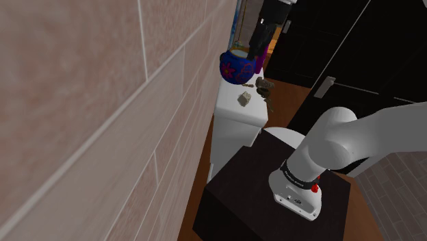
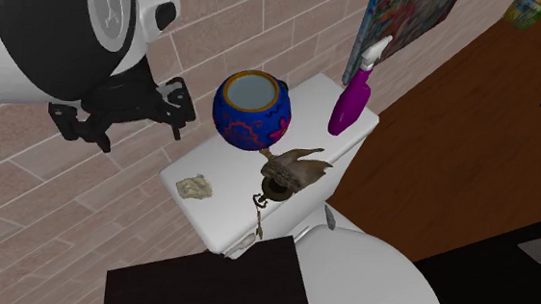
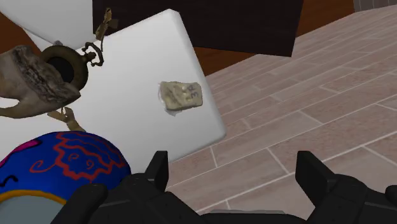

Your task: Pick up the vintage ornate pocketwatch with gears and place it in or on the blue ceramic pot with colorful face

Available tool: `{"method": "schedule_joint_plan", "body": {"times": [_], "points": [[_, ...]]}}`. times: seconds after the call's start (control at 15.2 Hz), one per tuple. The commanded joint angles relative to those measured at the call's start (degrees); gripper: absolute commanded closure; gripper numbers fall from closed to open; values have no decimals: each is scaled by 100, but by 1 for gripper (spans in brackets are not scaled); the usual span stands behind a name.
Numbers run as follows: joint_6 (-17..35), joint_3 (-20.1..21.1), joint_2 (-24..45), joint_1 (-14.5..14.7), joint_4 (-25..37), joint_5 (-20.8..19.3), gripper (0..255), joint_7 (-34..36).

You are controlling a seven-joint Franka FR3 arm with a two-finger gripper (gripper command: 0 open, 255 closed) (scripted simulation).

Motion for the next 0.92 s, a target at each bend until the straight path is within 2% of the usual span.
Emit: {"method": "schedule_joint_plan", "body": {"times": [0.0, 0.86], "points": [[0, 0, 0, 0, 0, 0, 0, 0], [801, -778, 1276, -1207, -488, -333, 0, 1163]]}}
